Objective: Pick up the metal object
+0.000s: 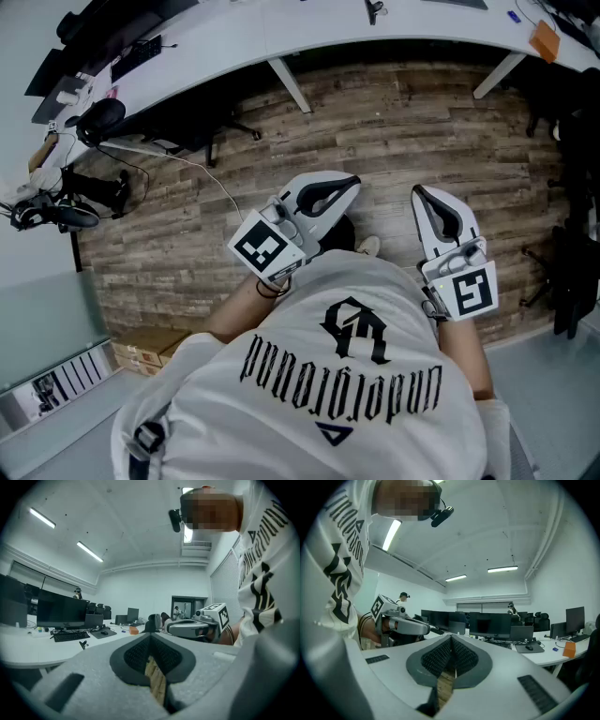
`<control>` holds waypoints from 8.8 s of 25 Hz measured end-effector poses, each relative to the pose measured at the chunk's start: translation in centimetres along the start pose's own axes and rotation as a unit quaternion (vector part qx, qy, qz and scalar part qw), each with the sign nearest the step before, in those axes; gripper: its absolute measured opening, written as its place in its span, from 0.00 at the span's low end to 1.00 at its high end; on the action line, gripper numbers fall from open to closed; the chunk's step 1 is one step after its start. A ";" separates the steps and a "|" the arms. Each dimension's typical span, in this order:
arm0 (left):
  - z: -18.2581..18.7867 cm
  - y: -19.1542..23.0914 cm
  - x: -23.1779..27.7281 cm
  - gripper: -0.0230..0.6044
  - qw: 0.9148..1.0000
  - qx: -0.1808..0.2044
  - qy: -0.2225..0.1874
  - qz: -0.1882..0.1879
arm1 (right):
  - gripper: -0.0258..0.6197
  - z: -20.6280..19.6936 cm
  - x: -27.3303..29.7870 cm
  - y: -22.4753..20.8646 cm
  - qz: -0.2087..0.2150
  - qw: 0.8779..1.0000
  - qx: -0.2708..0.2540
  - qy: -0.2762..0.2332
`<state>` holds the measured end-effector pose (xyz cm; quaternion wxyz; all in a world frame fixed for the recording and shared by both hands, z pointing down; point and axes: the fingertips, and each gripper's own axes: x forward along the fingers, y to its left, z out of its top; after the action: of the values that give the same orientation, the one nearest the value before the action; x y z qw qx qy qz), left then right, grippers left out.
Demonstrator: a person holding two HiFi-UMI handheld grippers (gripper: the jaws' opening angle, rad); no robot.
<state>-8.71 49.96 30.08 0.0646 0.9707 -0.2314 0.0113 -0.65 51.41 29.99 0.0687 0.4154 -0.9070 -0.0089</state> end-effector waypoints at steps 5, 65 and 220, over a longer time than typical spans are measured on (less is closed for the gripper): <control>-0.2 2.1 -0.2 0.06 1.000 -0.003 -0.001 -0.002 | 0.06 -0.1 1.8 -0.2 0.000 1.000 -0.001 -0.003; 5.1 30.1 26.5 0.06 0.999 0.000 0.009 0.046 | 0.07 -0.6 20.6 -36.9 0.003 0.999 0.031 0.004; -8.0 72.5 40.5 0.06 0.981 -0.120 0.144 0.041 | 0.07 -22.4 61.7 -56.1 0.086 0.893 0.369 0.244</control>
<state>-5.20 -31.27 48.87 0.2123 0.9339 -0.2585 0.1262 4.68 -31.00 55.27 0.1300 0.3200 -0.8322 0.4337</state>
